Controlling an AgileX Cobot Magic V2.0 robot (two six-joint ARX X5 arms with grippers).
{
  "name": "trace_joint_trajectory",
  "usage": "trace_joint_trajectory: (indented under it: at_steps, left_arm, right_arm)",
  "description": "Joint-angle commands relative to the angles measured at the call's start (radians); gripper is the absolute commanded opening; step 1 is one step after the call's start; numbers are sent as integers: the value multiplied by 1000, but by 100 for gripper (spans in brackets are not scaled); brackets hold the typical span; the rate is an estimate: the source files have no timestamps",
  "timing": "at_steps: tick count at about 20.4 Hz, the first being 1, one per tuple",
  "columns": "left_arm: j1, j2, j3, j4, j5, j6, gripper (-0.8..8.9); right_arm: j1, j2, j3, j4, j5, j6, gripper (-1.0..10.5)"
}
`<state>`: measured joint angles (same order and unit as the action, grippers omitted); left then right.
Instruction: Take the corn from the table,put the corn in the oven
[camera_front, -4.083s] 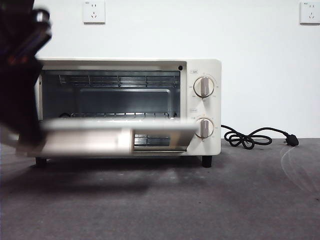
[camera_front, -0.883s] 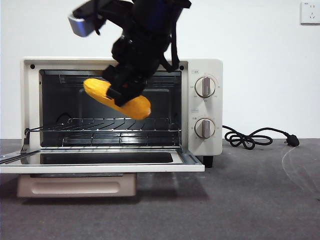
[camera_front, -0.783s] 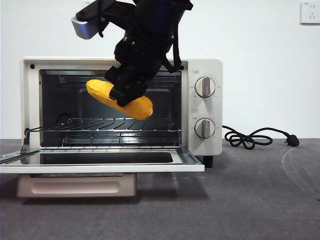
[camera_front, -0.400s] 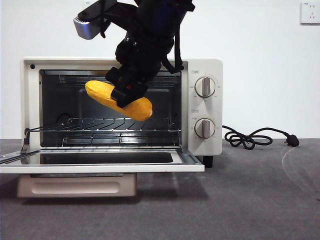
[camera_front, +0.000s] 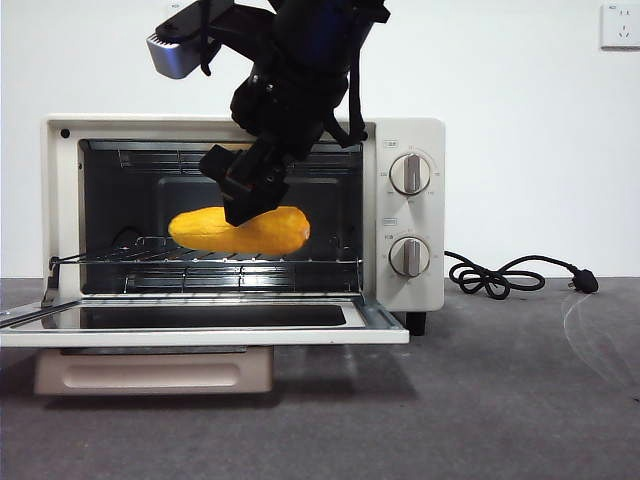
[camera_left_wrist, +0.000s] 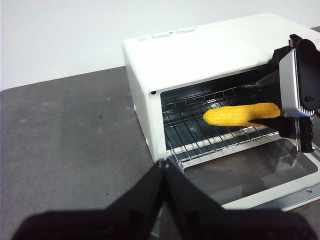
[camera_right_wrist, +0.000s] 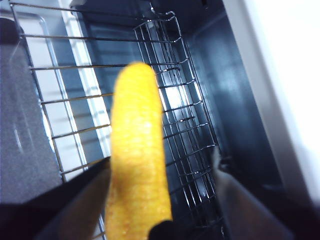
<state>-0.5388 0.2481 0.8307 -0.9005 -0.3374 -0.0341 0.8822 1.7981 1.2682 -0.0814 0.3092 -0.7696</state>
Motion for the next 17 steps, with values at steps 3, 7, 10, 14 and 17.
trace_joint_trajectory:
  at_steps: [3,7,10,14,17]
  left_arm:
    - [-3,-4,-4,3,0,2,-6]
    - [-3,-4,-4,6,0,2,-6]
    - [-3,-1,-4,20,-1,2,-6]
    - [-3,17,-4,61,-4,21,-6]
    - [-3,50,-4,108,-4,53,-6]
  right_arm:
    - [8,17,4,3,2,47,351]
    - [22,17,5,-1,26,68,349]
    - [43,16,5,-2,50,72,347]
    - [76,10,5,-18,73,97,347]
    - [107,-2,6,-55,90,134,346]
